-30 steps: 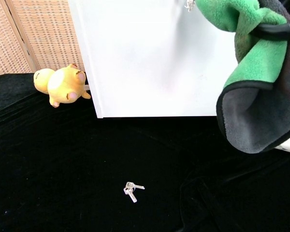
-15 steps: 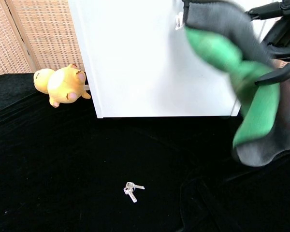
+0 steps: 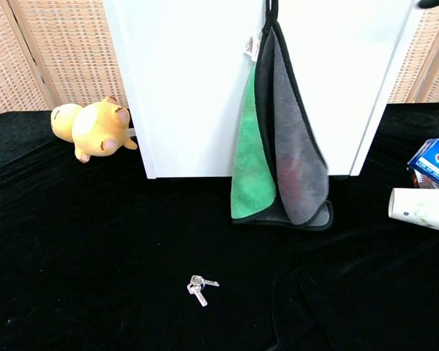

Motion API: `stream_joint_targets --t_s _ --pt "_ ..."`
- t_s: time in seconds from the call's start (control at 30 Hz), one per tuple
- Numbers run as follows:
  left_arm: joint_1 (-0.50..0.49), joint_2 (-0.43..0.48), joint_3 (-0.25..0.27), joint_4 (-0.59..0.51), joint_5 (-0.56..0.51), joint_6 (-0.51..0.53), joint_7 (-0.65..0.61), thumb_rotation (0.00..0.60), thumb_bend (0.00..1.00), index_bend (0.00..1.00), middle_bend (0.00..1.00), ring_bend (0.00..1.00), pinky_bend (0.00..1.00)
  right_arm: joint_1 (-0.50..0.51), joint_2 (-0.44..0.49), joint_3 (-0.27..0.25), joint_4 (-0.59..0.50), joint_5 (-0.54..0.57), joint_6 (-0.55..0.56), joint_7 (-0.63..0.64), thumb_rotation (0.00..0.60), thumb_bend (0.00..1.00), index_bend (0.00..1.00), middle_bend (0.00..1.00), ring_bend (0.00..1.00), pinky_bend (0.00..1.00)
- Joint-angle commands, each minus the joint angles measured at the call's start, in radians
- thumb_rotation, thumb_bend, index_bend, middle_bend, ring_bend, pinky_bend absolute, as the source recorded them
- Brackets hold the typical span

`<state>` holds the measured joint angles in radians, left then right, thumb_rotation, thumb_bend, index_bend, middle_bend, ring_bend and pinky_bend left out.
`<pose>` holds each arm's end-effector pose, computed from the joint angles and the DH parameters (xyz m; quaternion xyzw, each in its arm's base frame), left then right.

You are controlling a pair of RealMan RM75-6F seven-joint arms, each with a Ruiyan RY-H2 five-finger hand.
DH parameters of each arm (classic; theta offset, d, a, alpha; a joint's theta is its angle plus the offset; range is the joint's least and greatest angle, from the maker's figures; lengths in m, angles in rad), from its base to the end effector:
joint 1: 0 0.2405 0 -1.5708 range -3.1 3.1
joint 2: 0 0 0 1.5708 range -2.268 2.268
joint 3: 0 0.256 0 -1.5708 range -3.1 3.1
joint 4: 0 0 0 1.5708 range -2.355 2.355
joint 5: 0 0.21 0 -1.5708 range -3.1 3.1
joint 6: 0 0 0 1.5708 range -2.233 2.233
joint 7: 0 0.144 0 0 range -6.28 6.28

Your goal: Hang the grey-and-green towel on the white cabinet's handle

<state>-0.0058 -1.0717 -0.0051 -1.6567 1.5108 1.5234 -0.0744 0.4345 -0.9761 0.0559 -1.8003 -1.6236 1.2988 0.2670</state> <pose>-0.3185 0.1465 0.1686 -0.5674 -0.4308 -0.3868 0.5856 -0.1987 -0.2595 0.1557 0.6781 -0.3902 0.5022 0.3683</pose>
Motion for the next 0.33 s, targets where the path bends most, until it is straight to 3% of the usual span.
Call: stream_joint_targets --t_s 0.03,0.1,0.13,0.2,0.33 --pt "0.004 0.001 0.002 -0.001 0.006 0.008 0.000 0.600 0.00 0.00 0.00 0.00 0.00 -0.076 0.006 -0.029 0.085 -0.042 0.103 -0.023 0.600 0.00 0.00 0.51 0.52 0.48" --pt "0.007 0.000 0.002 -0.002 0.010 0.017 0.003 0.600 0.00 0.00 0.00 0.00 0.00 -0.109 -0.004 -0.039 0.123 -0.047 0.144 -0.031 0.600 0.00 0.00 0.17 0.14 0.16" --pt "0.010 0.000 0.002 -0.002 0.012 0.024 0.008 0.600 0.00 0.00 0.00 0.00 0.00 -0.128 -0.009 -0.047 0.147 -0.045 0.162 -0.047 0.600 0.00 0.00 0.09 0.06 0.09" --pt "0.018 -0.003 0.000 -0.003 0.015 0.042 0.023 0.600 0.00 0.00 0.00 0.00 0.00 -0.165 -0.021 -0.055 0.188 -0.036 0.196 -0.107 0.600 0.00 0.00 0.00 0.00 0.00" --pt "0.038 -0.011 0.002 -0.006 0.031 0.086 0.041 0.600 0.00 0.00 0.00 0.00 0.00 -0.229 -0.076 -0.052 0.253 -0.017 0.270 -0.231 0.600 0.00 0.00 0.00 0.00 0.00"
